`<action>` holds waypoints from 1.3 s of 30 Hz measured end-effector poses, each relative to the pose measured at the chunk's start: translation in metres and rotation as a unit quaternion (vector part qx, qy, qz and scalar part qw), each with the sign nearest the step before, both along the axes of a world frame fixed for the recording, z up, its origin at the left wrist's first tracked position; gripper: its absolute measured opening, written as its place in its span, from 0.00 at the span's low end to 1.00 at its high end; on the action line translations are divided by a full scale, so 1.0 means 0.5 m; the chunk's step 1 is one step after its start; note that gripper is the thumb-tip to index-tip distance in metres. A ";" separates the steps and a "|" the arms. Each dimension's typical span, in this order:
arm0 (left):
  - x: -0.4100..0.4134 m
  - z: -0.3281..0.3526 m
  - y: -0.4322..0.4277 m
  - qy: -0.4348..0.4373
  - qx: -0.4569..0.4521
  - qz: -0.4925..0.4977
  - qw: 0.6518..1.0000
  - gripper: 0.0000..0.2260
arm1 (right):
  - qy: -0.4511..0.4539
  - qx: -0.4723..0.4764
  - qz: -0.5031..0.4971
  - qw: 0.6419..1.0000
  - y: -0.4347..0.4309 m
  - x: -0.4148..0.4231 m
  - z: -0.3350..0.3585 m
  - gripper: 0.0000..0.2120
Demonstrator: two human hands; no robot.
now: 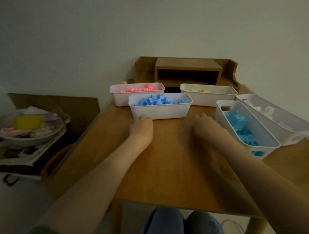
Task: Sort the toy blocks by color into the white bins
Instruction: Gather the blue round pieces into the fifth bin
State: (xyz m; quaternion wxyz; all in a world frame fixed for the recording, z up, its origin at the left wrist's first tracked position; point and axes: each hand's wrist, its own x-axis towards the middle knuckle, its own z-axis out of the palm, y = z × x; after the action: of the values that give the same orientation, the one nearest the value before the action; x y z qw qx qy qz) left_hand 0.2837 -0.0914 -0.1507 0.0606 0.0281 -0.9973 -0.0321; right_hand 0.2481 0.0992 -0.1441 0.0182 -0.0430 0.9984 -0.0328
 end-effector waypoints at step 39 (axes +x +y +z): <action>-0.030 0.063 0.061 0.030 0.064 0.099 0.993 0.28 | 0.191 -0.062 -0.072 0.977 0.117 0.050 0.101 0.17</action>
State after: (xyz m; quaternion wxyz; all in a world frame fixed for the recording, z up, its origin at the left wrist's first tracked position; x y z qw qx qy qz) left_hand 0.2685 -0.0607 -0.1191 0.0913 0.1291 -0.9832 -0.0910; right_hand 0.2732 0.1576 -0.0935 -0.1777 0.0227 0.9800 -0.0865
